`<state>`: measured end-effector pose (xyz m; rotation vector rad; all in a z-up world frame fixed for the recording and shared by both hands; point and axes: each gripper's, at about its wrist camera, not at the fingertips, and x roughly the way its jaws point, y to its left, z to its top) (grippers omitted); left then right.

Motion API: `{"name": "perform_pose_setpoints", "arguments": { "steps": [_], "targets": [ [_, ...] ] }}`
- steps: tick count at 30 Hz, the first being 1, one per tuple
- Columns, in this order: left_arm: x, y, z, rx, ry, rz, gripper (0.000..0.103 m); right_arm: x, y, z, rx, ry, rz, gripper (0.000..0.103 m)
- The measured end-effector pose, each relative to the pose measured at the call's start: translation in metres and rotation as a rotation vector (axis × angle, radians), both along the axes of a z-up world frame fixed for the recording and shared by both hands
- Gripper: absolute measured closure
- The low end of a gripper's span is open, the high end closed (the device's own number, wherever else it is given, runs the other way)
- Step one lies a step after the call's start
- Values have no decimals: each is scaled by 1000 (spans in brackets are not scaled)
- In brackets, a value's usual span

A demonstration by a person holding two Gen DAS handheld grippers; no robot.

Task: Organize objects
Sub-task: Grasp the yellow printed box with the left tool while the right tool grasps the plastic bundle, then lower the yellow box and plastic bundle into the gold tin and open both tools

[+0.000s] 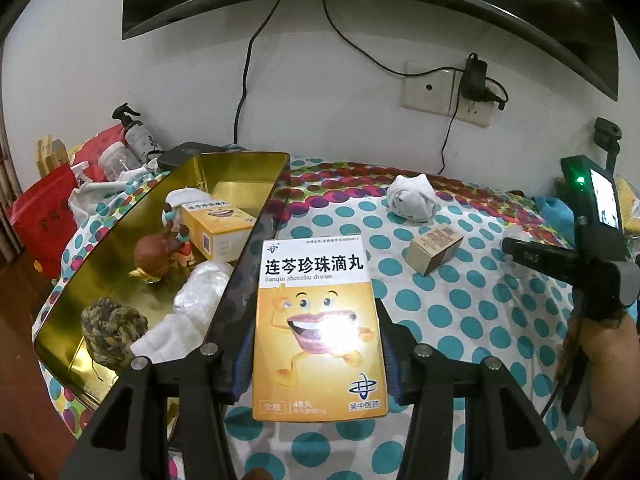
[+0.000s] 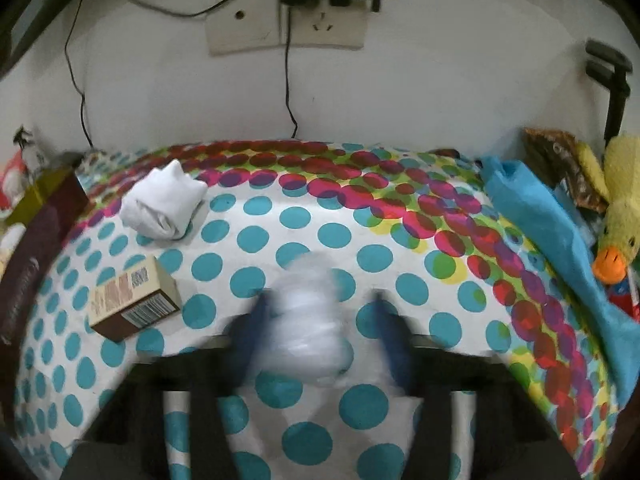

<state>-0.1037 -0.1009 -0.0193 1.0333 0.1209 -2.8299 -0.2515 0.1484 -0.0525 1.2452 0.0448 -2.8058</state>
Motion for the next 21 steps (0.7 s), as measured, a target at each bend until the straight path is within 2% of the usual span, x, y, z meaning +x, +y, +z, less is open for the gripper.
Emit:
{"name": "perform_pose_setpoints", "arguments": {
  "steps": [4,11,15,21],
  "targets": [
    [-1,-5,1,-12,2,19,51,3,-8,2,14,16,39,76],
    [0,-30,19,-39,51,90,51,28,-55,12,218,157,168,76],
    [-5,-64,21,-17,26,165,51,38,-80,8,334,201,241,76],
    [-13,-116,15,3,-26,277,51,45,-97,3,419,221,295,76]
  ]
}}
